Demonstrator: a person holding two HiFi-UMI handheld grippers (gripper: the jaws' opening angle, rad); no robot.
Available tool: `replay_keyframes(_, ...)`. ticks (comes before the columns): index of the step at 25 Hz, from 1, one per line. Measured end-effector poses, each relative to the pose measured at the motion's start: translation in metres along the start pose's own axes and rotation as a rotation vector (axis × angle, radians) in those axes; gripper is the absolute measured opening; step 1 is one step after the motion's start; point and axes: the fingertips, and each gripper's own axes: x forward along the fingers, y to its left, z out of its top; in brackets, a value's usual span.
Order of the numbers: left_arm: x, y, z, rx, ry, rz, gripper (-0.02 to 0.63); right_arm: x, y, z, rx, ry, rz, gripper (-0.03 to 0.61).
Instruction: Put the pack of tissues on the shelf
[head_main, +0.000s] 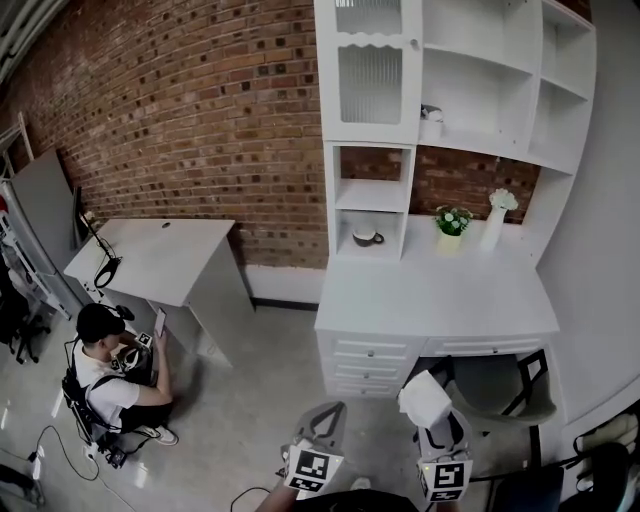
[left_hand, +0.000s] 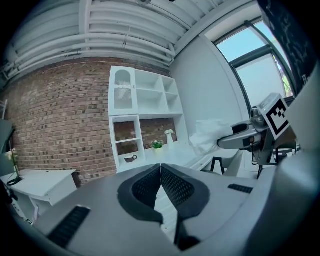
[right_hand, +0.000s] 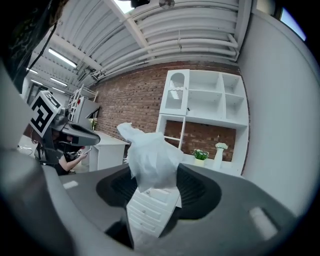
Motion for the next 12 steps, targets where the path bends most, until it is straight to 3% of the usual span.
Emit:
replay_keyframes(6, 0.034, -0.004, 0.004, -0.007, 0.004, 0.058, 0.011, 0.021, -0.035, -0.005, -0.012, -0.01, 0.017, 0.225)
replay_keyframes(12, 0.056, -0.016, 0.011, -0.01, 0.0, 0.063, 0.011, 0.037, -0.06, -0.008, -0.021, -0.026, 0.024, 0.225)
